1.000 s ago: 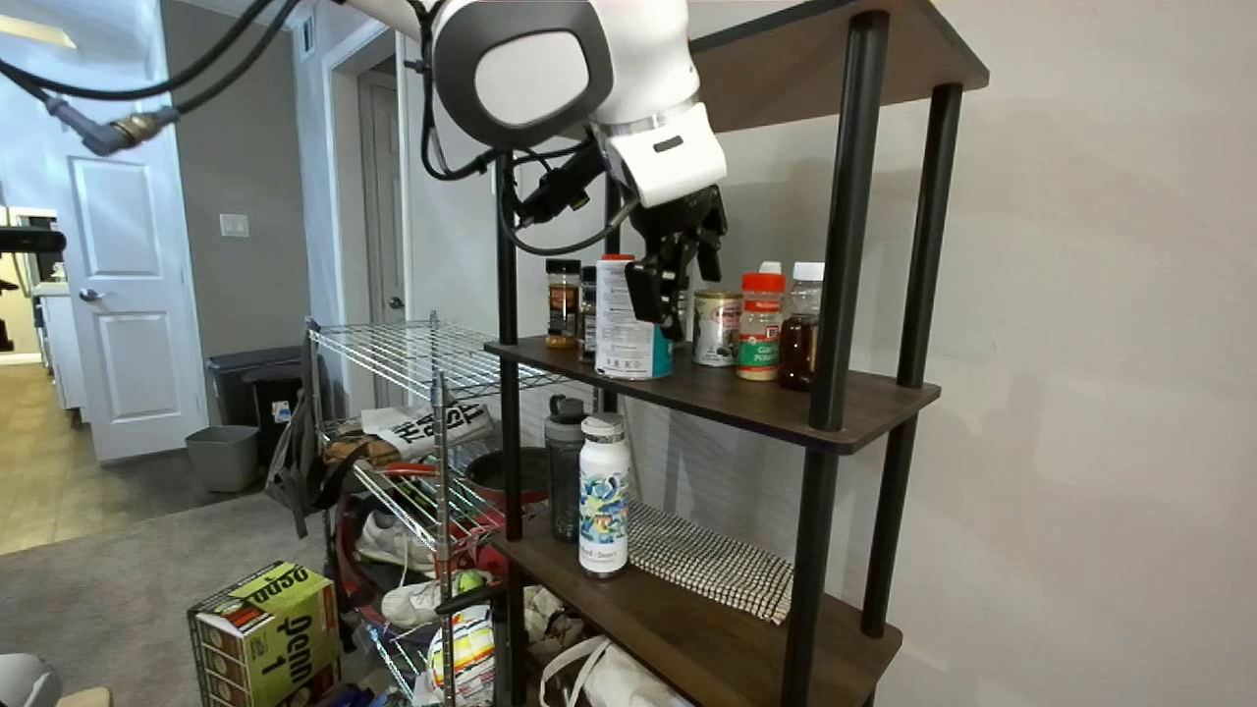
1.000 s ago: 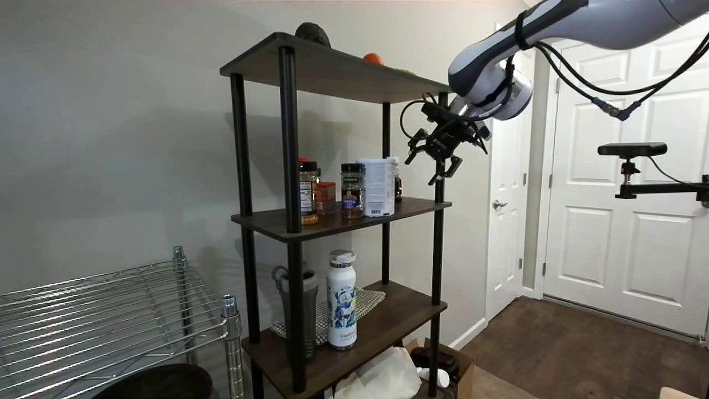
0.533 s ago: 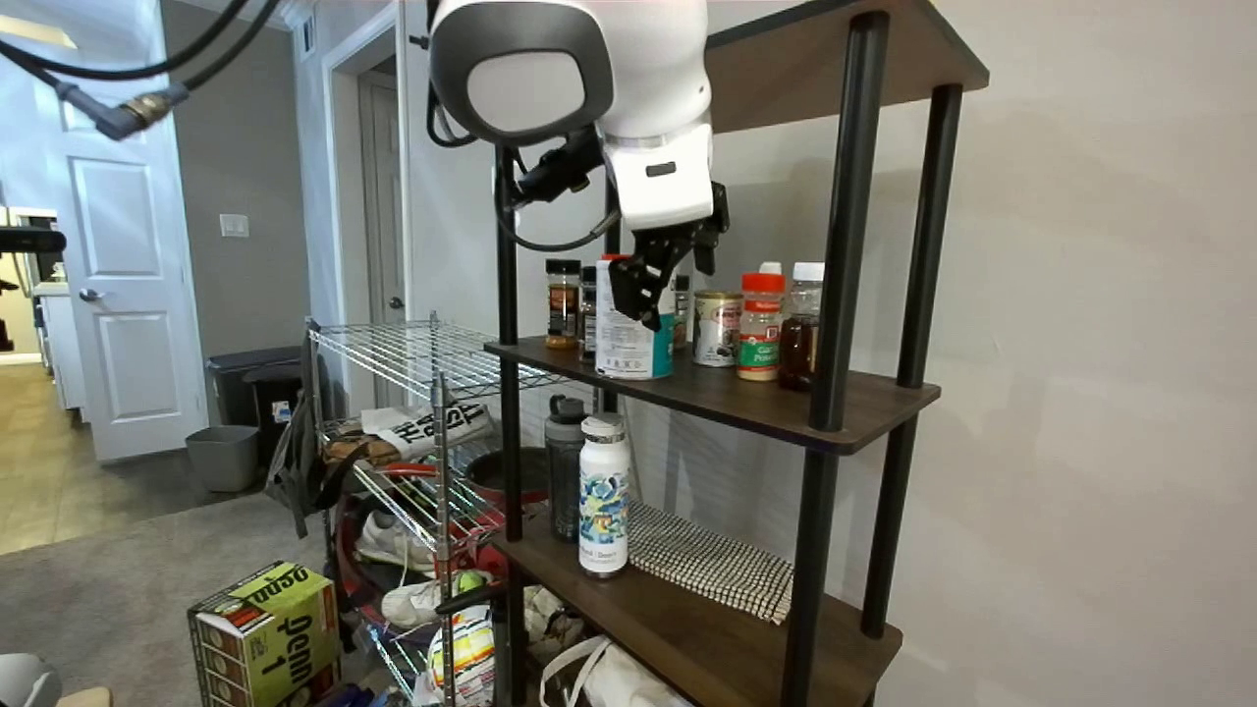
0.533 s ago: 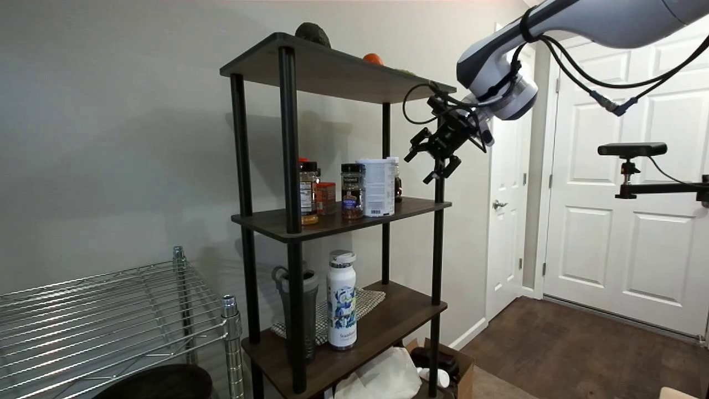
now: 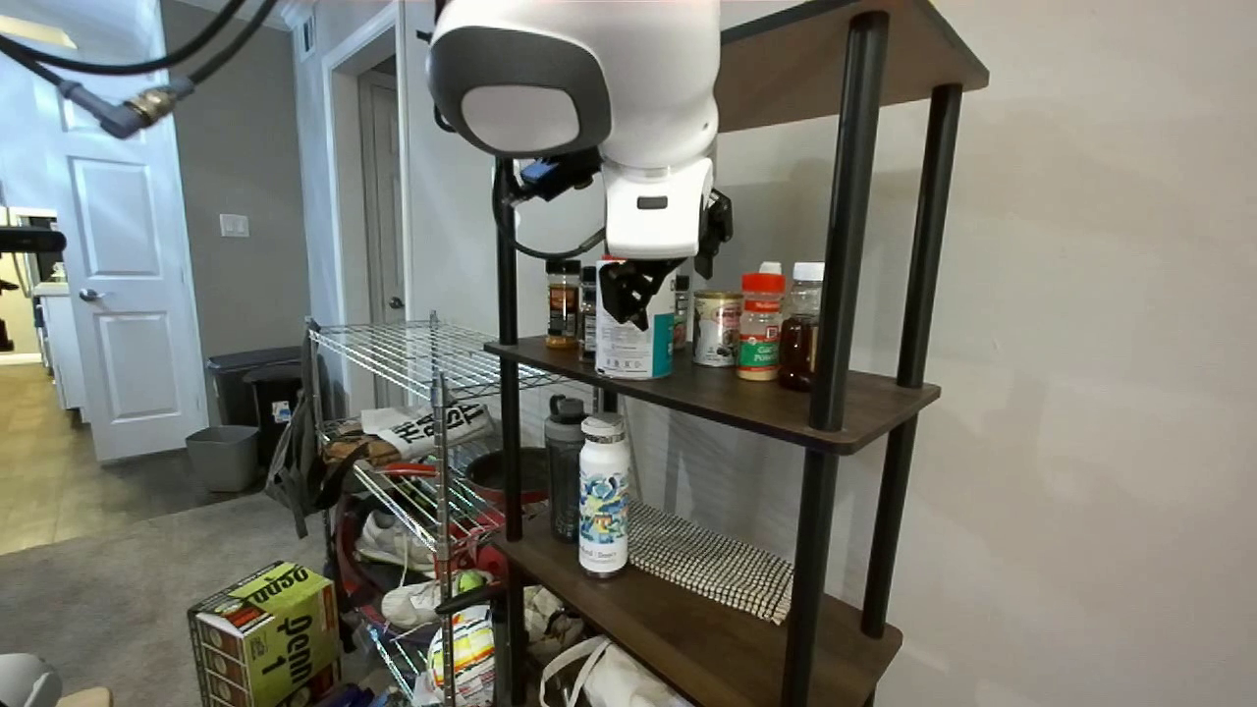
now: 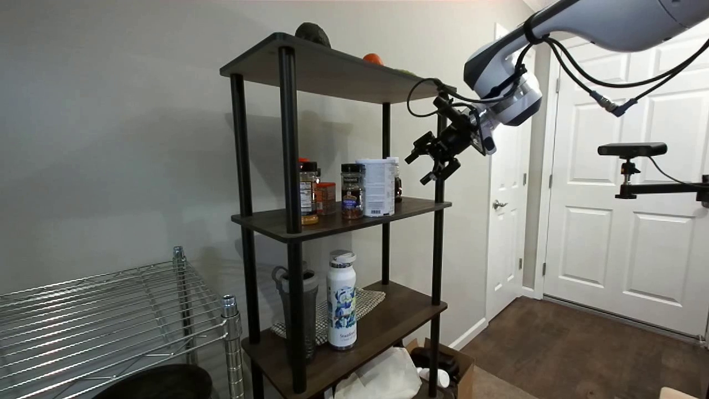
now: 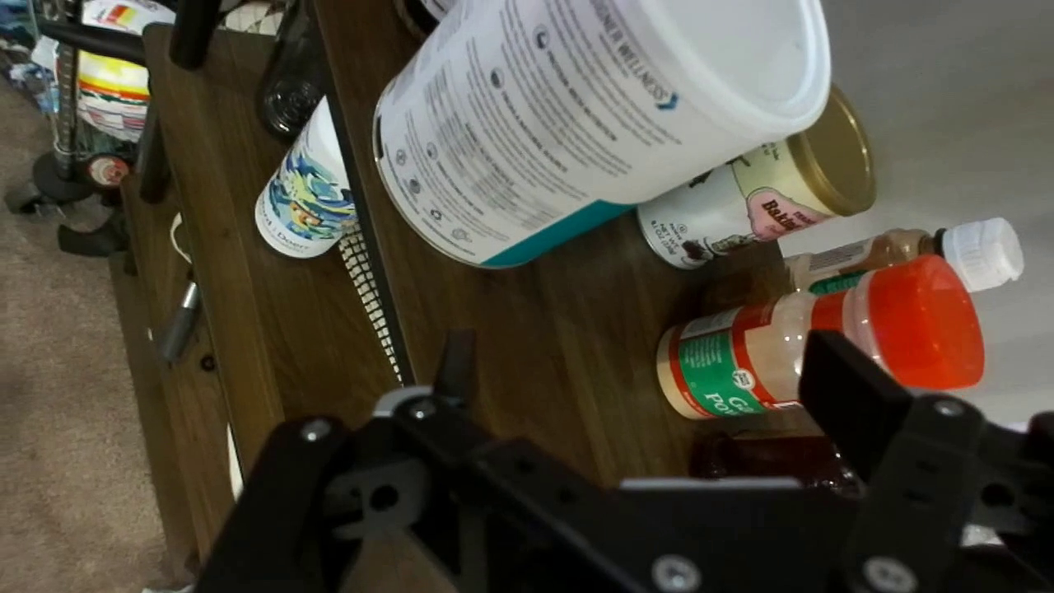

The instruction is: Move the white container on the second top shelf to the left, then remove the first right bottle from the shelf

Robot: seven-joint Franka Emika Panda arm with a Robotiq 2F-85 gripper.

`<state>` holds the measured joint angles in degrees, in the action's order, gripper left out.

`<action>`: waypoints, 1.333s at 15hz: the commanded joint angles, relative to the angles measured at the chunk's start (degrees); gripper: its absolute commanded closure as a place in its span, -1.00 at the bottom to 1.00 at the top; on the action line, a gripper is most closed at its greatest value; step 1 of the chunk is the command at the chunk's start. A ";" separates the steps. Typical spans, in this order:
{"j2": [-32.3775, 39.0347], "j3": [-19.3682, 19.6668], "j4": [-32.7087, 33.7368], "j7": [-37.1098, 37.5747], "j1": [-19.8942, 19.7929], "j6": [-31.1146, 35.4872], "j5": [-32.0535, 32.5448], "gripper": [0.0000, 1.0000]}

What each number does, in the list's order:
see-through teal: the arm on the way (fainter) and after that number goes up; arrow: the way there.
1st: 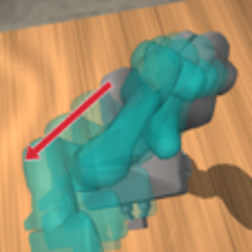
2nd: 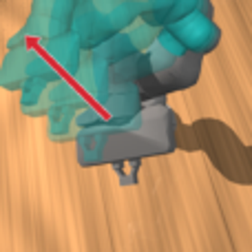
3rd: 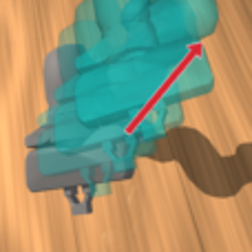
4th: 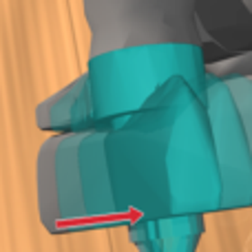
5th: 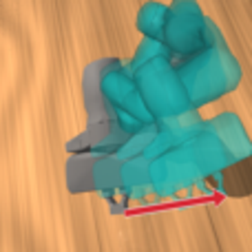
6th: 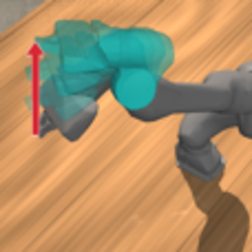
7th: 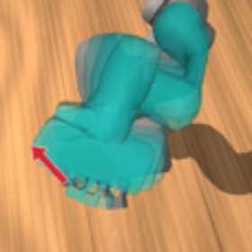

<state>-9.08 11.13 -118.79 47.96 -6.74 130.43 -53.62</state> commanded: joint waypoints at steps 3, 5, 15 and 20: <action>-0.31 0.41 -0.85 1.98 -1.38 -4.77 -9.42 -1.00; 0.04 0.65 -0.79 1.56 -1.80 -6.68 -12.48 -1.00; 0.57 1.11 -1.07 4.07 -2.93 -10.15 -27.34 -1.00; 0.23 -0.40 -2.14 2.22 -2.13 -4.33 -35.90 -1.00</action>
<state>-8.15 12.30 -119.55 50.88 -8.87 122.09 -84.10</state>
